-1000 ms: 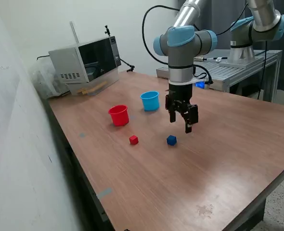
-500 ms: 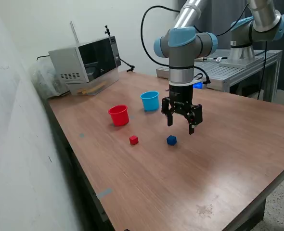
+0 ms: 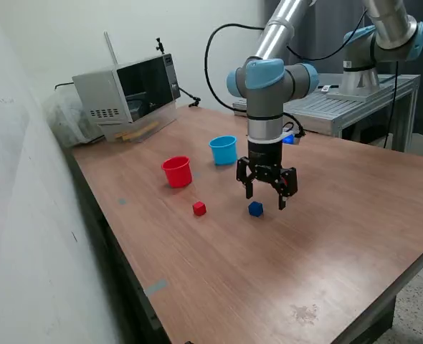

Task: Place red objects in the red bin, and blue objects in the blue bin.

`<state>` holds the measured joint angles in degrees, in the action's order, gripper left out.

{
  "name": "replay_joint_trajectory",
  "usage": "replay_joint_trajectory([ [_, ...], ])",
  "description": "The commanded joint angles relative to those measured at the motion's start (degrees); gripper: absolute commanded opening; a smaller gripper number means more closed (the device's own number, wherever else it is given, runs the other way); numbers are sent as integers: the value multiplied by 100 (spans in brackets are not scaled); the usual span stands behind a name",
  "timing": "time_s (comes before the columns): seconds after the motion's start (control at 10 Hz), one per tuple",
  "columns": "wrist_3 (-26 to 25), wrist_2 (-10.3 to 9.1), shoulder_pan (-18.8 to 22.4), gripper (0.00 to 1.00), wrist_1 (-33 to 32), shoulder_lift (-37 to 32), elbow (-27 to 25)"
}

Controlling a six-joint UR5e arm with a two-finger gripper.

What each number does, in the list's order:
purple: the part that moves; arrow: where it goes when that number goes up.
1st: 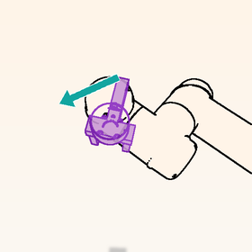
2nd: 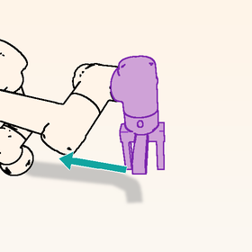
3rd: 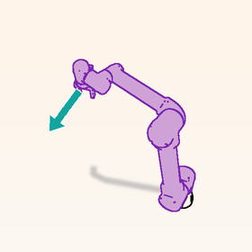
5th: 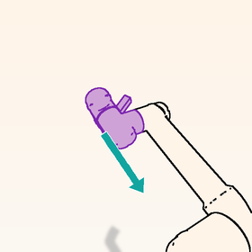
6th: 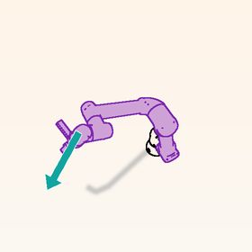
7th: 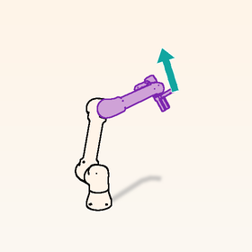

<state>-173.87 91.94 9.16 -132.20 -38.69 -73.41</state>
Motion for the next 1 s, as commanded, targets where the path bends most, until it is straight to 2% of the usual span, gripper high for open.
replay_joint_trajectory([
  [0.0,28,-1,-20,100,-86,37,46],
  [0.9,151,8,-142,100,-175,99,90],
])
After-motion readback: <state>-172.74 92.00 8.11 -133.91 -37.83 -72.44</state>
